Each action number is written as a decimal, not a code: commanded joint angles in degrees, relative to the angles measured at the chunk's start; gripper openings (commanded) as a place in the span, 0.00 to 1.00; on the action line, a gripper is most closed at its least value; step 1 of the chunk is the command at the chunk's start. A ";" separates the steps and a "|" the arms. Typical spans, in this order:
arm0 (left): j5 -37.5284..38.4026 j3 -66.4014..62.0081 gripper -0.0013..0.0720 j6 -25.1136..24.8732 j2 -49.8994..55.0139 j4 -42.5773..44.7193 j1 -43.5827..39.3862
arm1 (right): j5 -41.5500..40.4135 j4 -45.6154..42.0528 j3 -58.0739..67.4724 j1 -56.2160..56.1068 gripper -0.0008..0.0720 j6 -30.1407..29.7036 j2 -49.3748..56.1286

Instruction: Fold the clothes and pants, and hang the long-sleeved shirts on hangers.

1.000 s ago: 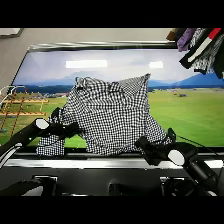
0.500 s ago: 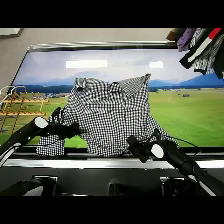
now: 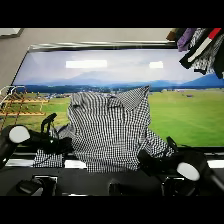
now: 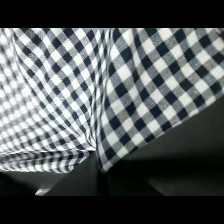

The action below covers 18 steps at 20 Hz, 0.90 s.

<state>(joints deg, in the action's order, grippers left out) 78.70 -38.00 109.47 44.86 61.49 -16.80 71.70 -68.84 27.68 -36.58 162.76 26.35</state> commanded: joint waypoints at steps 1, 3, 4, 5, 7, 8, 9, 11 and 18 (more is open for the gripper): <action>5.14 -2.93 0.05 8.02 -3.72 -1.53 -3.87 | -1.86 -3.74 2.60 -0.02 0.07 7.98 -5.20; 5.11 -7.50 0.05 5.62 1.53 -4.37 -3.87 | -9.01 -6.71 4.79 0.02 0.07 10.67 -1.27; 5.66 -10.27 0.05 3.50 5.20 -4.87 -3.87 | -12.46 -7.93 5.68 0.02 0.07 10.99 1.81; 5.73 -13.44 0.05 1.62 9.53 -4.68 -3.87 | -15.43 -8.35 6.47 0.02 0.07 10.99 5.27; 4.55 -19.43 0.05 -0.92 18.01 -4.48 -2.51 | -23.12 -8.66 8.33 0.46 0.07 10.99 12.96; 3.63 -22.01 0.05 -1.86 21.68 -4.48 -1.27 | -25.57 -7.76 9.64 2.95 0.07 10.97 16.83; 2.45 -24.46 0.05 -2.19 25.09 -4.48 0.55 | -27.61 -7.34 10.95 6.43 0.07 10.36 19.91; -1.75 -27.71 0.05 -2.14 29.99 -4.55 4.15 | -32.09 -5.99 13.44 15.06 0.07 7.28 25.62; -12.59 -33.77 0.06 -5.35 47.17 -13.09 7.78 | -43.47 13.51 21.09 19.43 0.24 -14.19 46.75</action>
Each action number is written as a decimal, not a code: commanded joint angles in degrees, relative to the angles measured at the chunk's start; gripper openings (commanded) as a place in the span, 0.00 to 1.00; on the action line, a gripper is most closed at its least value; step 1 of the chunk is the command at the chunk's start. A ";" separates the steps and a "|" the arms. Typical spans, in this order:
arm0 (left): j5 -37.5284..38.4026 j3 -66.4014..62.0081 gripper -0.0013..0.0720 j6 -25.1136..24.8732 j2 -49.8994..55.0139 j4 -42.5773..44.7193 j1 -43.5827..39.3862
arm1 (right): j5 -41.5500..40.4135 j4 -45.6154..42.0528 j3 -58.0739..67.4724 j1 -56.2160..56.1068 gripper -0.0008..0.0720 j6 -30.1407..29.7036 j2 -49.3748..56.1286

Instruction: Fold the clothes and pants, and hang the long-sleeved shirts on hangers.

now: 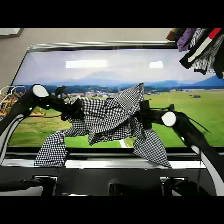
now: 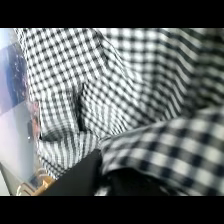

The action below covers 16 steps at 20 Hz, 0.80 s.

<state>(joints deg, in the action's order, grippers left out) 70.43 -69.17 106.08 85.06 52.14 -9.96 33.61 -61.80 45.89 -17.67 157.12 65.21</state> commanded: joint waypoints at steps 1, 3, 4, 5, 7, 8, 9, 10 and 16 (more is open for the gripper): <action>-4.92 -3.23 0.06 -2.89 8.59 -4.39 0.94 | -5.92 6.47 3.23 0.52 0.35 -10.56 9.31; -4.94 -4.66 0.44 -2.89 9.84 -4.17 1.75 | -5.84 5.57 3.39 2.14 0.54 -17.62 8.68; -4.59 -5.55 0.72 -4.17 9.31 -3.78 2.71 | -4.57 5.46 3.45 3.72 0.60 -22.38 7.10; -4.07 -6.45 0.76 -5.99 8.24 -2.73 3.80 | -2.14 5.01 3.45 5.75 0.70 -27.65 4.42; -3.28 -7.17 0.79 -7.69 3.67 3.74 5.86 | 5.75 1.79 3.45 8.83 0.75 -35.39 -2.43; -2.78 -6.91 0.87 -9.27 0.39 8.26 6.23 | 10.38 -1.60 3.45 8.92 0.74 -36.37 -5.81; -2.99 -5.53 0.88 -10.40 -3.37 12.26 6.08 | 15.85 -4.81 3.45 8.04 0.74 -36.35 -8.94; -3.82 -3.13 0.88 -11.45 -6.95 14.69 5.66 | 19.78 -7.69 3.43 6.38 0.74 -36.26 -10.95; -15.52 19.41 0.88 -11.89 -23.32 17.99 -0.33 | 19.04 -19.26 3.45 -11.76 0.74 -32.85 -2.67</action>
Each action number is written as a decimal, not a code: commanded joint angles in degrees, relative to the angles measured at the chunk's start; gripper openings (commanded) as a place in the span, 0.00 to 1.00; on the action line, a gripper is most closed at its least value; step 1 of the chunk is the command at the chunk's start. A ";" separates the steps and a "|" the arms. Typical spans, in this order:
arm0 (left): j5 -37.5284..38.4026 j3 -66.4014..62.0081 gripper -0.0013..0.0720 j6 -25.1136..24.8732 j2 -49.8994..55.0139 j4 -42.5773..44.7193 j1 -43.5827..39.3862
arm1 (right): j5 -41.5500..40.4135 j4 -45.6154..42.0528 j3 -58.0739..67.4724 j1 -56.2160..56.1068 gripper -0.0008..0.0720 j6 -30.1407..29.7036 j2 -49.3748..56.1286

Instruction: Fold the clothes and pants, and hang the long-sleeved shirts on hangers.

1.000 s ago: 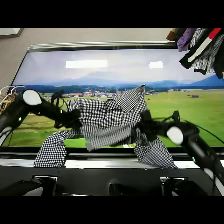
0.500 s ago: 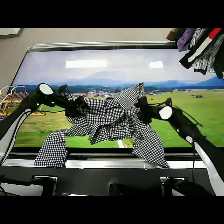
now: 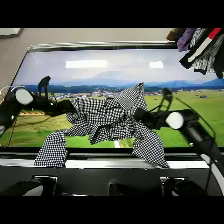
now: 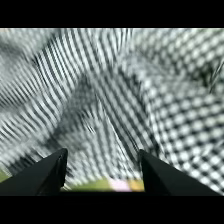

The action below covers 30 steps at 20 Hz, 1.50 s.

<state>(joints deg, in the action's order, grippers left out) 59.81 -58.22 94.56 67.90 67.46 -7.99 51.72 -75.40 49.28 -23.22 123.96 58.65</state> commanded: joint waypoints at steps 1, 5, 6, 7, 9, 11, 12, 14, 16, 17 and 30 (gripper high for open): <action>-4.50 10.05 0.88 0.57 -6.51 2.62 -2.93 | -0.92 -5.68 0.07 -6.82 0.74 0.24 6.47; -3.23 11.13 0.87 -0.13 -6.54 2.64 -4.20 | -8.90 -8.57 0.07 -6.69 0.74 -0.31 12.50; -3.30 11.15 0.87 -0.13 -6.54 2.67 -4.26 | -10.25 -8.57 0.07 -6.69 0.74 -0.31 13.55; -3.30 11.15 0.87 -0.13 -6.54 2.67 -4.31 | -11.13 -8.55 0.07 -6.69 0.73 -0.31 14.67; -3.30 11.15 0.87 -0.81 -6.51 2.67 -5.07 | -11.65 -8.50 0.07 -6.69 0.71 -0.31 16.74; -3.28 11.15 0.87 -1.20 -6.43 2.67 -6.95 | -12.35 -8.39 0.07 -6.69 0.50 -0.31 18.16; -3.30 11.15 0.87 -1.22 -6.29 2.67 -8.17 | -12.72 -7.80 0.07 -6.69 0.37 -0.26 18.25; -3.34 11.15 0.87 -2.40 -5.81 2.67 -11.08 | -12.13 -7.21 0.13 -6.69 0.07 -0.07 17.59; -3.34 11.15 0.87 -5.03 -4.87 2.67 -14.19 | -9.20 -7.26 0.13 -6.69 0.07 0.74 16.09; -3.37 11.15 0.87 -6.05 -4.11 2.69 -15.82 | -7.13 -7.28 0.13 -6.69 0.07 1.27 15.30; -9.62 11.15 0.85 -5.44 4.09 7.82 -23.63 | -2.43 0.68 0.13 -6.69 0.07 1.44 13.29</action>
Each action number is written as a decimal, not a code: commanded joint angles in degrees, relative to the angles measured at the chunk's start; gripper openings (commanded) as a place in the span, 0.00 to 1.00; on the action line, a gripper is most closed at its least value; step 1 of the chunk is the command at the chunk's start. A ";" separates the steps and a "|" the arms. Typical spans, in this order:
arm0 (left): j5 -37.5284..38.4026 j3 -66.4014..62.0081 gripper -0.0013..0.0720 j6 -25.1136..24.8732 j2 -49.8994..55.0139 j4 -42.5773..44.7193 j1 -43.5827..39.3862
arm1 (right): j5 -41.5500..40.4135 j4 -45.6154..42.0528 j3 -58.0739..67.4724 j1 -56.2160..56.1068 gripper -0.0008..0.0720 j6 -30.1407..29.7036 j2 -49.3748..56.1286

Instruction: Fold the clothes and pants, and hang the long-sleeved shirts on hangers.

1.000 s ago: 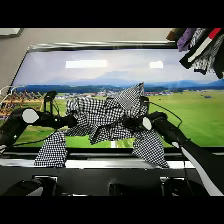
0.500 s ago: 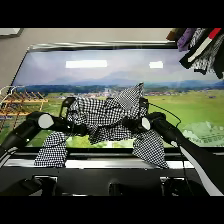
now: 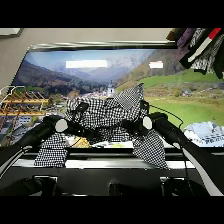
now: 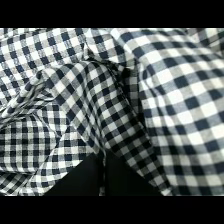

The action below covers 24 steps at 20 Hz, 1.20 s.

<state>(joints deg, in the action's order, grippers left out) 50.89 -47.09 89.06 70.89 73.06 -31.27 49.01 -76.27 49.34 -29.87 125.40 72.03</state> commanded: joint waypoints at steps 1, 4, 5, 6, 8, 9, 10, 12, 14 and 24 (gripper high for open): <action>-1.11 0.02 0.80 0.07 1.49 2.21 -0.35 | 0.35 2.08 0.07 -0.04 0.07 0.00 -0.09; -1.44 0.02 0.04 2.47 3.45 2.03 -0.28 | 0.70 3.43 0.11 -0.04 0.07 -0.02 -0.50; -1.46 -0.26 0.06 3.65 3.52 2.08 -0.22 | 1.68 3.10 0.57 -0.04 0.07 0.00 -1.20; -0.35 -1.60 0.06 4.70 3.37 2.03 0.31 | 3.50 1.18 1.81 -0.02 0.07 0.02 -1.86; 5.90 -7.78 0.06 5.03 2.89 2.05 2.34 | 12.81 -5.09 8.11 -0.04 0.07 -0.02 -2.25; 10.91 -12.26 0.06 5.03 2.69 2.05 3.61 | 18.64 -7.87 12.26 -0.04 0.07 -0.04 -2.27; 16.90 -17.75 0.06 5.01 2.54 2.08 4.92 | 24.81 -10.16 17.20 -0.04 0.07 -0.24 -2.27; 26.73 -28.52 0.06 5.05 1.92 2.08 6.69 | 33.51 -12.02 26.95 -0.09 0.07 -0.76 -2.51; 35.30 -39.15 0.06 5.68 1.64 2.32 7.32 | 39.58 -12.04 36.85 -0.09 0.07 -0.72 -3.17; 54.64 -67.17 0.06 21.18 -0.44 -2.16 7.21 | 56.78 -8.37 61.16 -0.09 0.07 4.07 -9.22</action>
<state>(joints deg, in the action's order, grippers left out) 102.13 -109.60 105.69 71.13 73.56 -24.10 102.41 -86.11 107.15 -29.91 127.59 64.55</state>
